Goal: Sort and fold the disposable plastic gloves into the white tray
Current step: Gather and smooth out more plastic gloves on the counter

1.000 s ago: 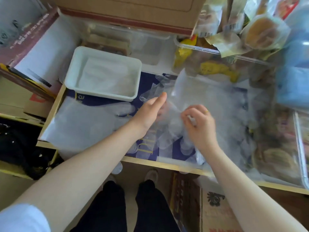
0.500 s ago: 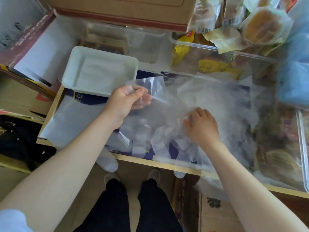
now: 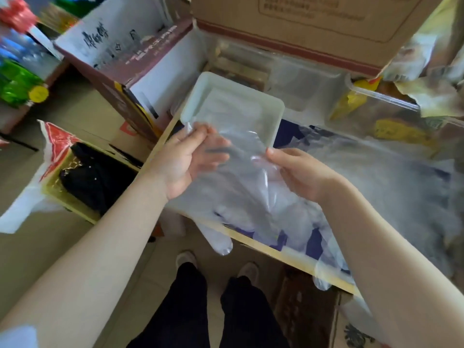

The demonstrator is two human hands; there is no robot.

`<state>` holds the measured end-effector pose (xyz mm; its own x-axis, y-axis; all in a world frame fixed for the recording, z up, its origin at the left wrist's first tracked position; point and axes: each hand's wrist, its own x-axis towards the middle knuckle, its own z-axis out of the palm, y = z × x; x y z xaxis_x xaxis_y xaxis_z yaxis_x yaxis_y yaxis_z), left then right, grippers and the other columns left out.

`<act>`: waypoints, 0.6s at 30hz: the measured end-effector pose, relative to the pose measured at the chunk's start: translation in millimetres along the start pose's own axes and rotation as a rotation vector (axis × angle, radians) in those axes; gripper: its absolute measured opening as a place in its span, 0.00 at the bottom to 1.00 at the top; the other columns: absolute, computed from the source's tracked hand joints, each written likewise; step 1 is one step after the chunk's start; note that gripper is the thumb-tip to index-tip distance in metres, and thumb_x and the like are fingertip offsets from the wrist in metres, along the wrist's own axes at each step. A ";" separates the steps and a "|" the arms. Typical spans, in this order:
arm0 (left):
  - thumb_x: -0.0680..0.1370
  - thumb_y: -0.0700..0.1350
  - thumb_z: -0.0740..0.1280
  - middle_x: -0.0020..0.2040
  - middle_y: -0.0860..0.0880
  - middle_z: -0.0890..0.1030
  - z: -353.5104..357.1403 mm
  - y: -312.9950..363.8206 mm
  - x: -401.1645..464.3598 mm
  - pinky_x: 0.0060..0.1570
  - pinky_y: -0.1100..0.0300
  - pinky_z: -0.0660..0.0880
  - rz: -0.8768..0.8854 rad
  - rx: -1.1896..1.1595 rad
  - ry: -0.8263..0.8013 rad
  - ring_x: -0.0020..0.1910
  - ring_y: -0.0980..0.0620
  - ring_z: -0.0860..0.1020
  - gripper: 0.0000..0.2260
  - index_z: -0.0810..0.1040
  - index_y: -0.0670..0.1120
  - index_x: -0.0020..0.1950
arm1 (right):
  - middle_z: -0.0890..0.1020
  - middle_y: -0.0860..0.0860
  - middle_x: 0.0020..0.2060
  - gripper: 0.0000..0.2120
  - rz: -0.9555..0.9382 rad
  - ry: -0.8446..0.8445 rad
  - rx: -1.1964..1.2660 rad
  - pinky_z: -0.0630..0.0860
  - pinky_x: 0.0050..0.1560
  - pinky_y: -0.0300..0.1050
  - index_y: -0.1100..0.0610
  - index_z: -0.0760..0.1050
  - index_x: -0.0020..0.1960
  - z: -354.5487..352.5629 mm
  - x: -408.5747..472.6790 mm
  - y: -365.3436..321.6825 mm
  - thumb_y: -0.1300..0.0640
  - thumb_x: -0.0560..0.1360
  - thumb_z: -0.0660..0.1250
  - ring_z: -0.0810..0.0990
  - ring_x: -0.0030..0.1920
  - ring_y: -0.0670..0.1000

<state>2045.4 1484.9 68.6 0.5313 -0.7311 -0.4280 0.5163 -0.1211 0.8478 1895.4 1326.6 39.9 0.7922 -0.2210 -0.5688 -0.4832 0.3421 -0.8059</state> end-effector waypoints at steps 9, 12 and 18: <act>0.76 0.44 0.66 0.39 0.50 0.84 -94.8 -20.1 -44.5 0.38 0.59 0.78 -0.269 0.296 0.018 0.36 0.52 0.81 0.08 0.77 0.49 0.55 | 0.76 0.51 0.31 0.08 -0.091 0.248 -0.247 0.65 0.27 0.38 0.54 0.76 0.38 74.2 57.9 -17.9 0.60 0.76 0.65 0.68 0.25 0.44; 0.76 0.44 0.67 0.36 0.50 0.84 -114.8 -32.0 -56.5 0.29 0.63 0.74 -0.356 0.334 0.011 0.32 0.54 0.80 0.08 0.77 0.45 0.55 | 0.78 0.49 0.29 0.07 -0.105 0.219 -0.487 0.66 0.30 0.34 0.59 0.77 0.41 93.7 79.1 -17.3 0.62 0.76 0.63 0.67 0.24 0.41; 0.76 0.50 0.67 0.45 0.49 0.84 -154.5 -35.4 -49.4 0.37 0.61 0.73 -0.318 0.398 0.087 0.38 0.53 0.81 0.16 0.70 0.53 0.63 | 0.78 0.48 0.38 0.16 -0.066 0.122 -1.052 0.68 0.33 0.39 0.47 0.76 0.60 114.9 102.7 -19.7 0.60 0.78 0.56 0.73 0.34 0.48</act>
<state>2104.7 1629.1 11.4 0.4524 -0.5603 -0.6939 0.3744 -0.5869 0.7179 2029.2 1402.1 16.2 0.8139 -0.3209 -0.4843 -0.5664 -0.6235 -0.5388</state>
